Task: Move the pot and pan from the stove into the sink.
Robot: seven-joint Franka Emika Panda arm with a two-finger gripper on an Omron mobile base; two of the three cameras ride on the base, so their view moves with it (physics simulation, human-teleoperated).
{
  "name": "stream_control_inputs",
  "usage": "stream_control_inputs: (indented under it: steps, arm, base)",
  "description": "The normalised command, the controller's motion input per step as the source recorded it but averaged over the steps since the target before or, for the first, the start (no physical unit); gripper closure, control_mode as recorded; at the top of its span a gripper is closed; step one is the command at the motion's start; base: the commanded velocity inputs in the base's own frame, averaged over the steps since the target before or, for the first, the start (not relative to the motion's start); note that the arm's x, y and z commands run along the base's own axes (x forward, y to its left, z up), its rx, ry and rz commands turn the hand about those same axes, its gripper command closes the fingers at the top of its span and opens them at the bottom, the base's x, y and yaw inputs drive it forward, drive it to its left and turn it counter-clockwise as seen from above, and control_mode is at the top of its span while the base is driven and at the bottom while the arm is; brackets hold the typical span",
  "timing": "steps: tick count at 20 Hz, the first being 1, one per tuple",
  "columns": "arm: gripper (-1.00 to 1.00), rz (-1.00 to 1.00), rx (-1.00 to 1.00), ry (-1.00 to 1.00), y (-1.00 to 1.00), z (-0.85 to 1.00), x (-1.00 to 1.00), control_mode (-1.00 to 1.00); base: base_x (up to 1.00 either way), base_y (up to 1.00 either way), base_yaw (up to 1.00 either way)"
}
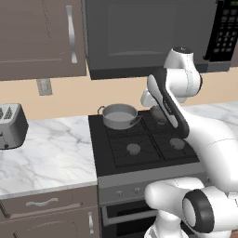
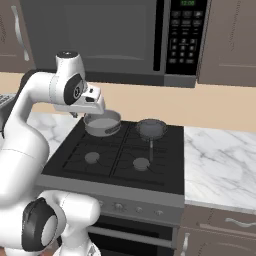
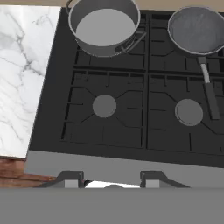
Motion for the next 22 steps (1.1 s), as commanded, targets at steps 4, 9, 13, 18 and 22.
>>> stream_control_inputs:
  steps: [4, 9, 13, 18, 22]
  arm:
    - [-1.0, 0.0, -0.02, 0.01, -0.11, -0.1, -0.01, -1.0]
    - [-1.0, 0.0, 0.0, 0.0, -0.48, -0.11, 0.01, -1.0]
    - [-1.0, 0.0, 0.0, 0.01, -0.6, -0.09, 0.03, -1.0]
    - [-1.0, 0.0, 0.0, 0.02, -0.72, -0.1, 0.03, -1.0]
    - [-1.0, 0.0, 0.0, 0.01, -0.75, -0.1, 0.02, -1.0]
  base:
    - [0.0, 0.0, 0.0]
    - [0.0, 0.0, 0.0]
    - [0.0, 0.0, 0.0]
    - [0.0, 0.0, 0.0]
    - [0.0, 0.0, 0.0]
